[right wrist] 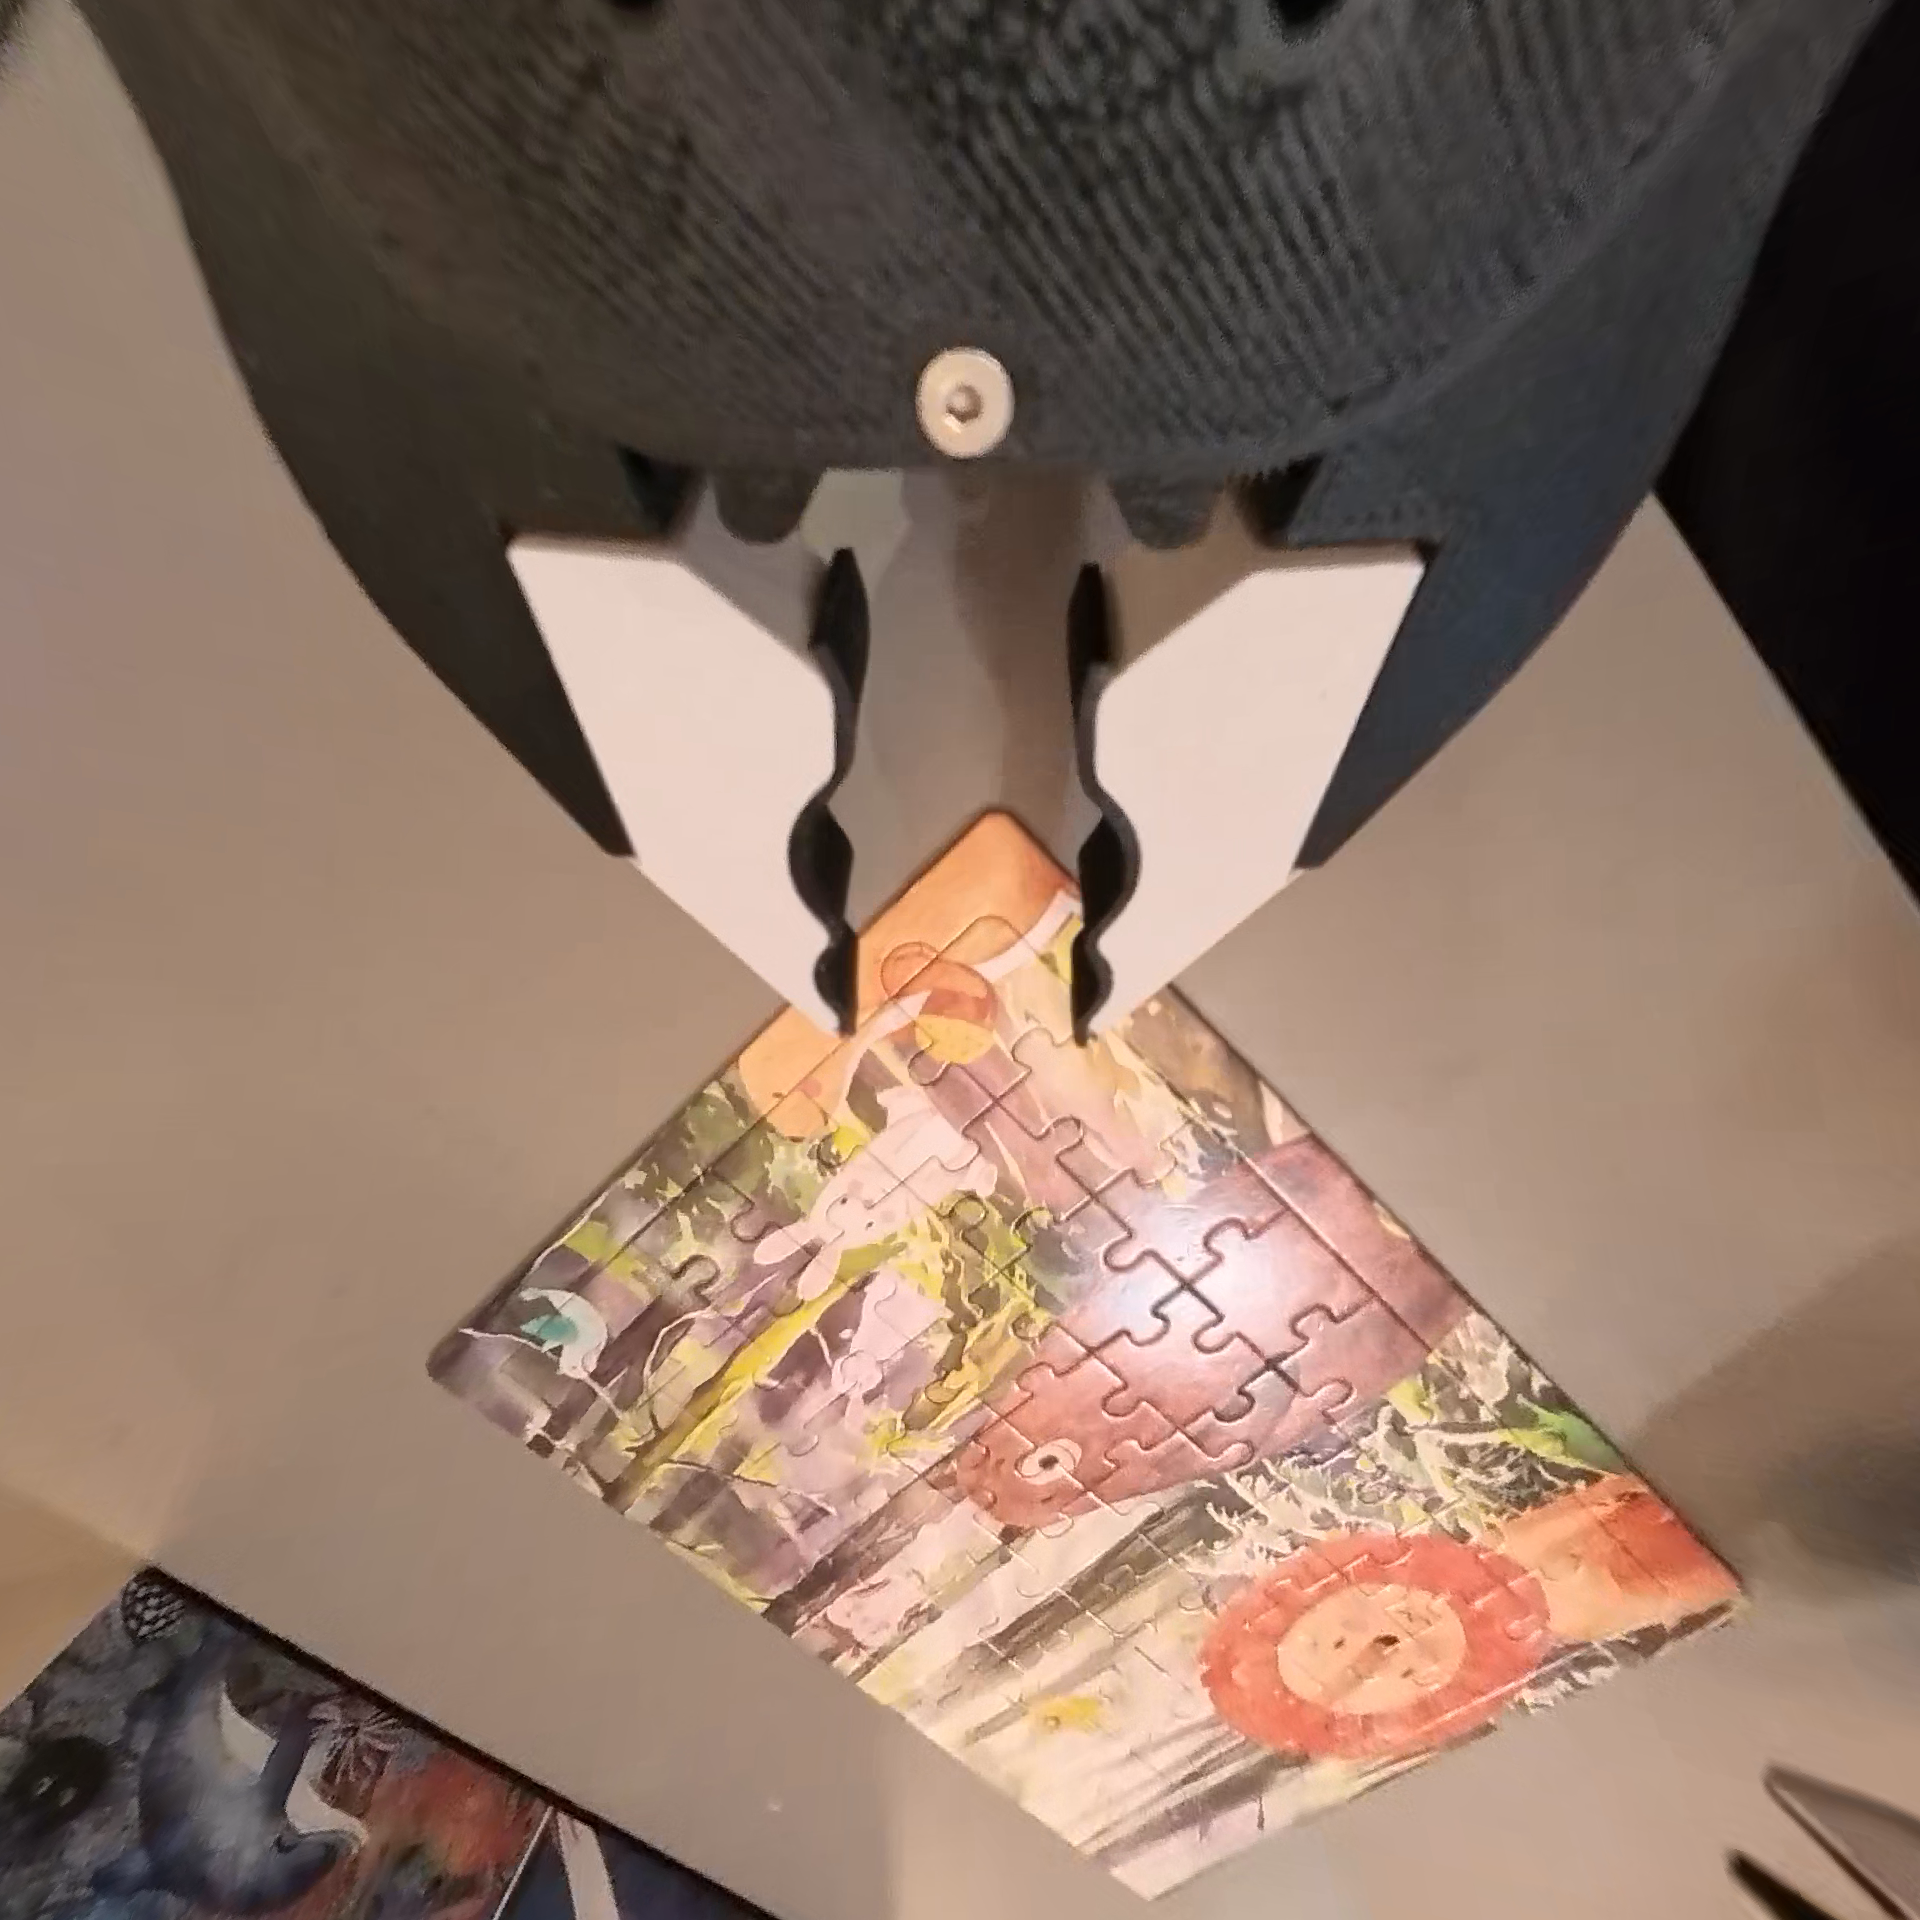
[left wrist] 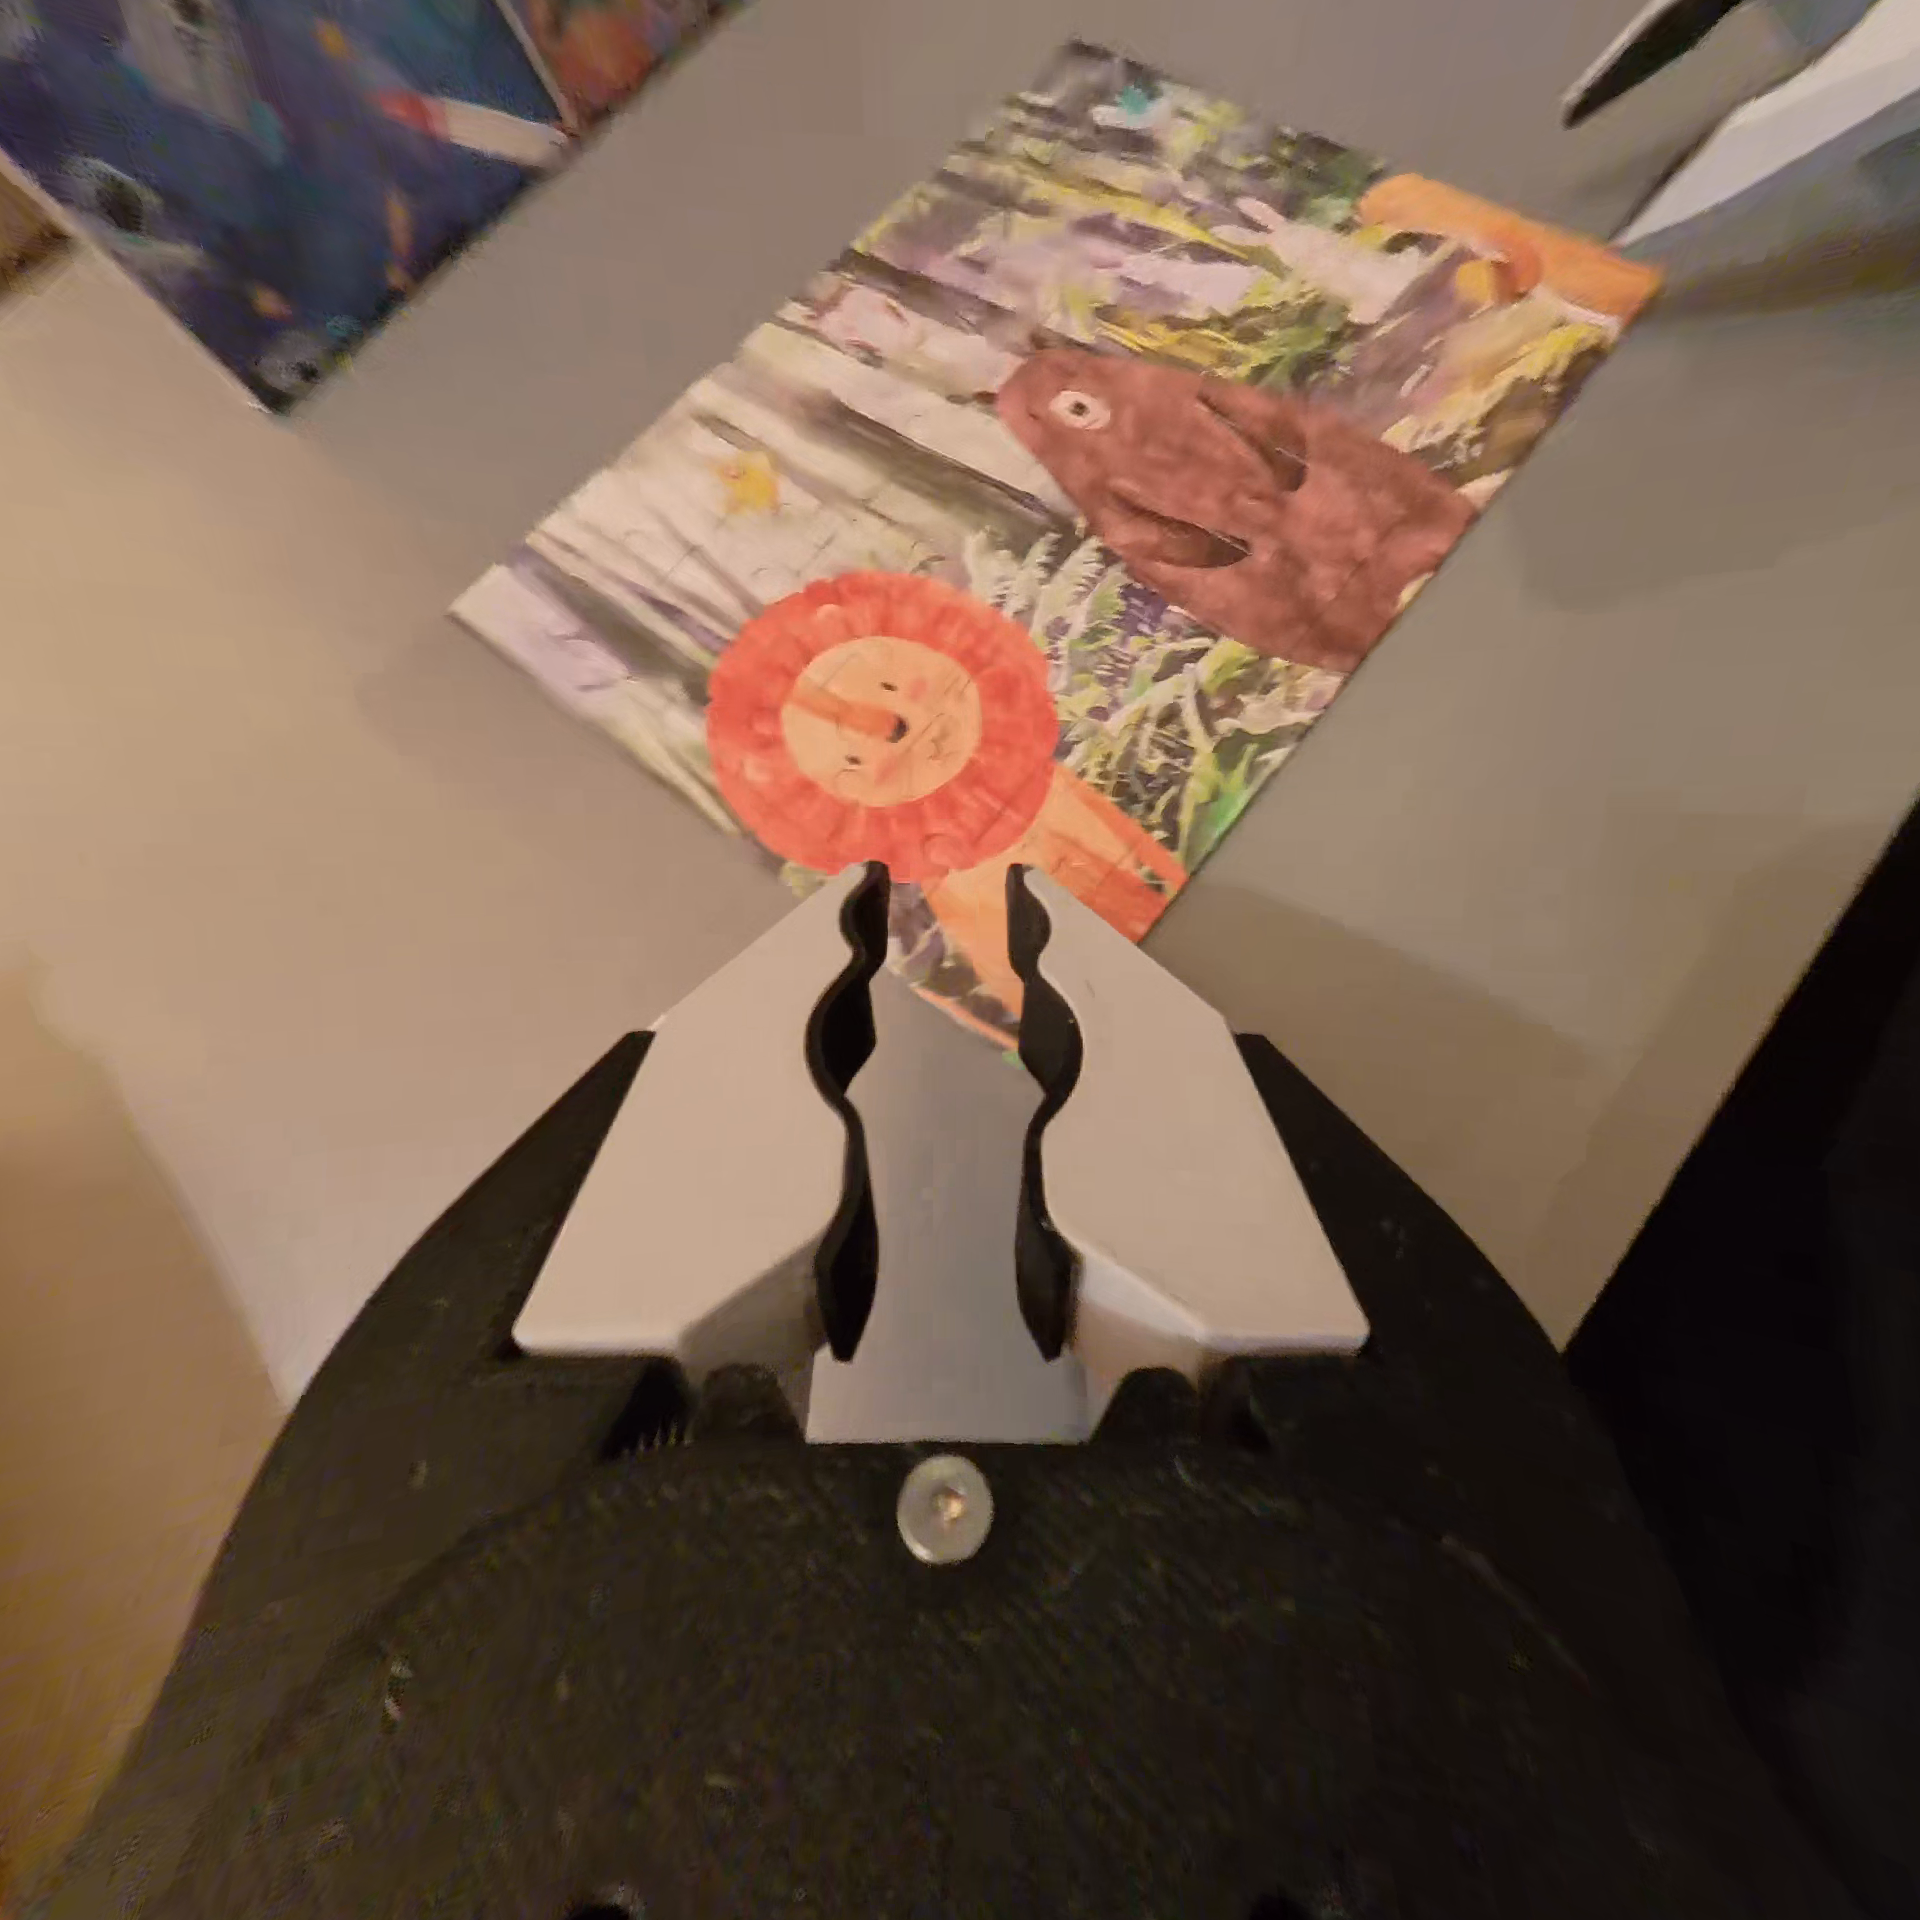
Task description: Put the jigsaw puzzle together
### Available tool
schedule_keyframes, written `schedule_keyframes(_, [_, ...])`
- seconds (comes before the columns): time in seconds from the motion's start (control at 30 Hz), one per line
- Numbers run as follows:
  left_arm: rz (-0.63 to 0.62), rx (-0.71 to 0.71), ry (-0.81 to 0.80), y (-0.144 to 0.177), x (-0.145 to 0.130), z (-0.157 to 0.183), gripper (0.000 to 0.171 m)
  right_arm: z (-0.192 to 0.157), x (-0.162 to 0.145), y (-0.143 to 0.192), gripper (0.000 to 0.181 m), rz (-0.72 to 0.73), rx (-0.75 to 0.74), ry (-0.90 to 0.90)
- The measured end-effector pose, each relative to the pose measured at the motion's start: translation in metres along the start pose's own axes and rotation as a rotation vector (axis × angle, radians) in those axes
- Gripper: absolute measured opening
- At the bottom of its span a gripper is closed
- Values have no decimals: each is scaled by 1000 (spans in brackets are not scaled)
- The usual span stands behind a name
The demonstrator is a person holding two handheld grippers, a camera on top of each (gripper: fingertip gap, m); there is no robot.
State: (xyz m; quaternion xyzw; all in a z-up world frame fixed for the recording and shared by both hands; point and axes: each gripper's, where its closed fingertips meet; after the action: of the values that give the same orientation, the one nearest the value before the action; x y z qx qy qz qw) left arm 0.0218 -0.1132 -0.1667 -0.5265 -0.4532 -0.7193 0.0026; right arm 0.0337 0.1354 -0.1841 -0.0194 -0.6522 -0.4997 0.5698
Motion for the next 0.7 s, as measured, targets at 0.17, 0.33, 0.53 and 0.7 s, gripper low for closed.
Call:
schedule_keyframes(0.17, [-84, -104, 30, -30, -11, 21, 1, -4, -13, -15, 12, -116, 19, 56])
schedule_keyframes(0.33, [-110, -124, 32, -49, -15, 29, 0, -24, 1, -29, 0, -76, 128, 21])
schedule_keyframes(0.53, [-107, -251, 33, -74, 4, 68, 0, -74, 40, -67, 0, -43, 295, 70])
schedule_keyframes(0.7, [-95, -210, -43, -92, 19, 84, 0, -87, 56, -83, 0, -60, 270, 164])
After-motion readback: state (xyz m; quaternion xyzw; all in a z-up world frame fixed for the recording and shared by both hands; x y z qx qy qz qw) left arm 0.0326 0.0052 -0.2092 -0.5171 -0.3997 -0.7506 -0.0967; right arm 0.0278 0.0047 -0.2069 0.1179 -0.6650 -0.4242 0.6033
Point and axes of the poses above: each gripper's, where its closed fingertips meet, y back along the fingers, x out of its top, z = x × y across the jaws, and after that the axes turned 8 degrees about y, right-handed
